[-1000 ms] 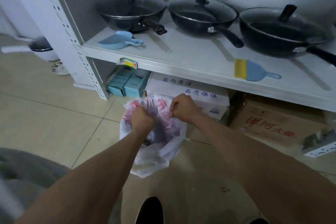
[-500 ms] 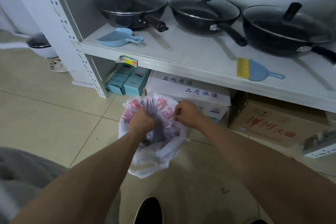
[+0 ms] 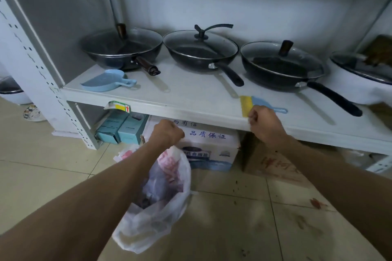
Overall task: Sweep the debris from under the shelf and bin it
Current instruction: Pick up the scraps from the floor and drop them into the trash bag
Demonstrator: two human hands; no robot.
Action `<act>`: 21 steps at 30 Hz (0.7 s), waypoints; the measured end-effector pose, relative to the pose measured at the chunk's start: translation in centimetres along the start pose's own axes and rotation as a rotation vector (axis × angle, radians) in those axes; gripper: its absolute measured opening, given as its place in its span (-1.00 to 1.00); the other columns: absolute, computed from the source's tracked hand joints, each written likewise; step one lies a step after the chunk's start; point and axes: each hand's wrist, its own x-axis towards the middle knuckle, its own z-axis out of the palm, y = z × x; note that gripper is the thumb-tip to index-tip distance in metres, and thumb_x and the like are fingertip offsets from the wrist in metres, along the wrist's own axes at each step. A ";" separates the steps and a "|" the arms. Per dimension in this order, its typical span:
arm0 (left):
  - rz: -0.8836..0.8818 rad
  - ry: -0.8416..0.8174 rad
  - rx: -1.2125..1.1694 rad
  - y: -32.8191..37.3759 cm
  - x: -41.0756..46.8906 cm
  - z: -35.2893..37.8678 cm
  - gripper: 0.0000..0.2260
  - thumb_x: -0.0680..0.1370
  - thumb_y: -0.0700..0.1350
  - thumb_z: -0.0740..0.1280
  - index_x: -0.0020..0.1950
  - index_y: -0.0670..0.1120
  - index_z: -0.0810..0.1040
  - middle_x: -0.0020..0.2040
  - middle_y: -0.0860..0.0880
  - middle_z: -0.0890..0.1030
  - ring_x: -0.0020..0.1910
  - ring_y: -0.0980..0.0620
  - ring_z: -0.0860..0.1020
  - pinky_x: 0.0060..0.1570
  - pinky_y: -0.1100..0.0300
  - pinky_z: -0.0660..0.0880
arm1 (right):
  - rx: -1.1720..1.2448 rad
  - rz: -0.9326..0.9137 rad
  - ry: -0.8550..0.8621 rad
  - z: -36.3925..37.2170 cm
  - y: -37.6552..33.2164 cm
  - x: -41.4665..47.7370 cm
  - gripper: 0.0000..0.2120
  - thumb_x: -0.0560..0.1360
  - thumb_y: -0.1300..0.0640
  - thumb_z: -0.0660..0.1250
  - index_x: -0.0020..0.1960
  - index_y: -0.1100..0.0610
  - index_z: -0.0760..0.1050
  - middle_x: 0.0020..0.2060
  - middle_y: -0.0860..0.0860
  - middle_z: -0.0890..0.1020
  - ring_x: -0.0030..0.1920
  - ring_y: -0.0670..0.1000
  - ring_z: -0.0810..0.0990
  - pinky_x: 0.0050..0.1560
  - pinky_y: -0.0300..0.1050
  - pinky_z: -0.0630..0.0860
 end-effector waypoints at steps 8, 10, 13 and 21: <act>0.155 0.093 0.018 4.5 3.3 -0.6 -0.92 0.45 -0.12 0.39 -0.16 -0.10 0.64 -0.16 -0.11 0.68 -0.16 -0.11 0.66 -0.04 0.03 0.64 | 0.075 -0.040 -0.009 -3.2 3.3 2.1 -0.82 0.47 -0.06 0.38 -0.13 0.04 0.52 -0.19 0.00 0.58 -0.17 -0.01 0.54 -0.12 -0.02 0.52; 0.233 0.090 0.048 6.4 3.1 -0.5 -0.90 0.47 -0.10 0.37 -0.09 -0.08 0.64 -0.13 -0.08 0.67 -0.20 -0.09 0.63 -0.10 0.07 0.63 | 0.087 -0.062 0.070 -3.5 4.0 2.8 -0.88 0.54 0.06 0.27 -0.07 0.11 0.51 -0.08 0.06 0.59 -0.06 0.04 0.57 -0.04 0.00 0.58; 0.309 0.073 0.140 8.8 2.9 0.8 -0.88 0.47 -0.06 0.35 -0.04 0.00 0.63 -0.06 -0.01 0.65 -0.17 -0.05 0.62 -0.17 0.13 0.61 | 0.014 0.015 0.134 -3.9 5.0 4.7 -0.92 0.47 0.23 0.33 -0.04 0.15 0.49 0.00 0.13 0.54 0.02 0.10 0.56 -0.02 0.07 0.61; 0.601 -0.019 0.370 14.2 2.8 8.7 -0.60 0.52 0.09 0.37 0.33 0.02 0.47 0.28 -0.01 0.50 0.25 -0.01 0.47 0.16 0.10 0.43 | -0.207 0.049 0.035 -4.2 8.4 8.5 -0.64 0.38 0.26 0.42 0.17 0.15 0.50 0.12 0.15 0.56 0.08 0.14 0.55 0.09 0.07 0.56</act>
